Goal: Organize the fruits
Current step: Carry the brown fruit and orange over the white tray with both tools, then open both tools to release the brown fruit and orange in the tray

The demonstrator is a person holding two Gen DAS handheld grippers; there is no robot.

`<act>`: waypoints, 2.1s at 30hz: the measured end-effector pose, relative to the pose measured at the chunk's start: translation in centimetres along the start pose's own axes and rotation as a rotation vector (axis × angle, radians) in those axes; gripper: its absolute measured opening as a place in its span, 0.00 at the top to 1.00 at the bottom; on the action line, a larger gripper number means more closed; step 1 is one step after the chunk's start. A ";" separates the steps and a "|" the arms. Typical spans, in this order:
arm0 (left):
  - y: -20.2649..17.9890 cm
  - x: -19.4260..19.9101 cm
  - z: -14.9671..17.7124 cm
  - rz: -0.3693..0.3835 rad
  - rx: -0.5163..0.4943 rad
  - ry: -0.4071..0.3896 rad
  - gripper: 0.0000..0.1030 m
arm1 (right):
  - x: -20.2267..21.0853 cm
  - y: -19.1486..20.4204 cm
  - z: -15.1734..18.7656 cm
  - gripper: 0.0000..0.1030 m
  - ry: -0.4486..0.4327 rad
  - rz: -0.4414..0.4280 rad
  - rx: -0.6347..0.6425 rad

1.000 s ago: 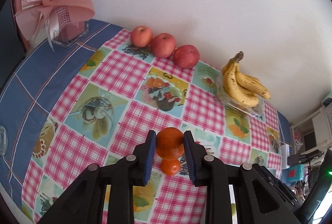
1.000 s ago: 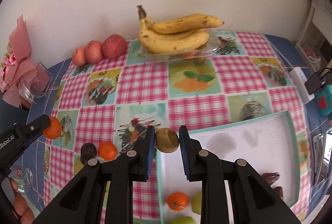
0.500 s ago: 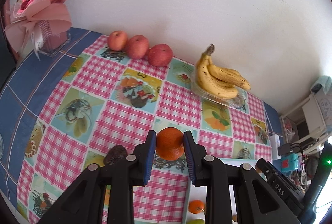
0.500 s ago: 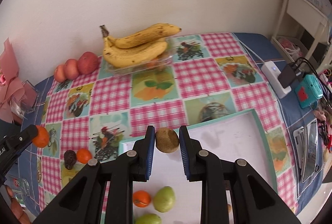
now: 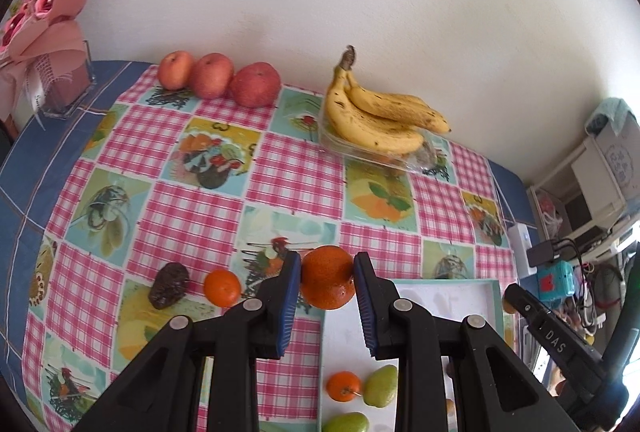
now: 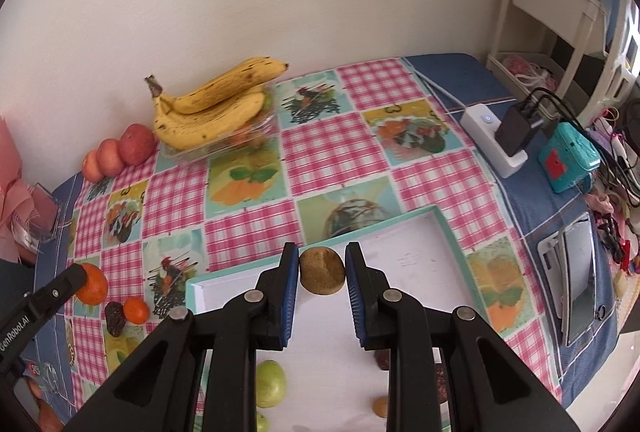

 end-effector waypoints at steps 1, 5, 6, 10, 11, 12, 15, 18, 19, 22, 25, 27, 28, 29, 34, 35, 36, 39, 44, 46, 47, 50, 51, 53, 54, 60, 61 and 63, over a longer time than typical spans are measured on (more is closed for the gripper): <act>-0.4 -0.1 0.2 0.001 -0.007 0.003 0.72 | 0.1 -0.3 0.0 0.76 -0.002 0.001 -0.004; -1.7 -0.4 0.7 0.004 -0.031 0.011 0.72 | 0.0 -1.2 0.1 0.76 0.003 0.000 -0.016; -2.0 -0.5 0.8 0.003 -0.039 0.013 0.72 | 0.0 -1.5 0.1 0.76 0.005 -0.001 -0.021; -3.3 -1.2 1.4 0.005 -0.066 0.027 0.72 | -0.6 -2.1 0.3 0.76 0.016 -0.007 -0.036; -3.6 -1.5 1.6 0.006 -0.071 0.033 0.72 | -0.9 -2.2 0.4 0.76 0.022 -0.008 -0.038; -3.9 -2.0 1.8 0.006 -0.080 0.044 0.72 | -1.3 -2.3 0.6 0.76 0.032 -0.008 -0.040; -4.8 -3.6 2.8 0.001 -0.110 0.076 0.72 | -3.1 -3.0 1.3 0.76 0.077 0.006 -0.056; -5.5 -5.8 4.3 -0.009 -0.137 0.128 0.72 | -4.8 -3.9 2.2 0.76 0.125 0.023 -0.076; -5.7 -6.3 4.6 -0.013 -0.143 0.141 0.72 | -5.3 -4.1 2.4 0.76 0.137 0.026 -0.080; -6.0 -8.0 5.9 -0.019 -0.157 0.190 0.72 | -6.3 -4.6 3.1 0.76 0.163 0.035 -0.087; -6.0 -8.9 6.5 -0.025 -0.160 0.214 0.72 | -7.0 -5.1 3.6 0.76 0.183 0.037 -0.098; -5.9 -9.3 6.9 -0.029 -0.162 0.223 0.72 | -7.4 -5.1 3.8 0.76 0.197 0.040 -0.105; -5.8 -9.4 7.0 -0.030 -0.161 0.227 0.72 | -7.6 -5.1 3.9 0.76 0.202 0.041 -0.107; -5.8 -9.6 7.1 -0.031 -0.160 0.232 0.72 | -7.7 -5.1 4.0 0.76 0.207 0.041 -0.110; -5.7 -10.3 7.5 -0.037 -0.163 0.251 0.72 | -8.2 -4.8 4.0 0.76 0.224 0.042 -0.114; -5.7 -10.4 7.6 -0.036 -0.163 0.253 0.72 | -8.3 -4.7 4.0 0.76 0.228 0.043 -0.114; -5.7 -10.5 7.6 -0.037 -0.164 0.253 0.72 | -8.3 -4.7 4.0 0.76 0.231 0.044 -0.114; -5.7 -10.5 7.7 -0.042 -0.171 0.251 0.72 | -8.7 -4.7 4.2 0.76 0.244 0.044 -0.117; -5.6 -10.7 7.6 -0.044 -0.172 0.252 0.72 | -9.4 -4.7 4.1 0.76 0.257 0.049 -0.117; -5.6 -10.7 7.6 -0.043 -0.171 0.252 0.72 | -9.4 -4.6 4.1 0.76 0.257 0.050 -0.115; -5.6 -10.7 7.6 -0.043 -0.172 0.252 0.72 | -9.4 -4.6 4.1 0.76 0.255 0.049 -0.115; -5.7 -10.8 7.7 -0.043 -0.171 0.253 0.72 | -9.7 -4.6 4.0 0.76 0.254 0.045 -0.118; -5.7 -10.8 7.7 -0.042 -0.169 0.253 0.72 | -9.6 -4.6 4.0 0.76 0.254 0.044 -0.117; -5.6 -10.8 7.7 -0.043 -0.165 0.255 0.72 | -9.5 -4.7 4.1 0.76 0.255 0.044 -0.116; -5.6 -10.8 7.7 -0.042 -0.161 0.258 0.72 | -9.5 -4.7 4.1 0.76 0.256 0.044 -0.115; -5.5 -10.4 7.3 -0.046 -0.148 0.257 0.71 | -9.5 -4.8 4.1 0.76 0.256 0.033 -0.119; -5.4 -10.3 7.2 -0.040 -0.144 0.257 0.71 | -9.5 -4.8 4.1 0.76 0.258 0.031 -0.117; -5.4 -10.1 7.0 -0.035 -0.143 0.256 0.71 | -9.4 -4.8 4.1 0.70 0.260 0.032 -0.108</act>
Point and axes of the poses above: each gripper's, at about its wrist camera, not at the fingertips, and x roughly against the way its jaws point, y to its left, z to its underside, the point moved 4 cm from there along -x, roughly the way its jaws point, and after that the axes turned 9 degrees about -z, right-handed, at the moved point
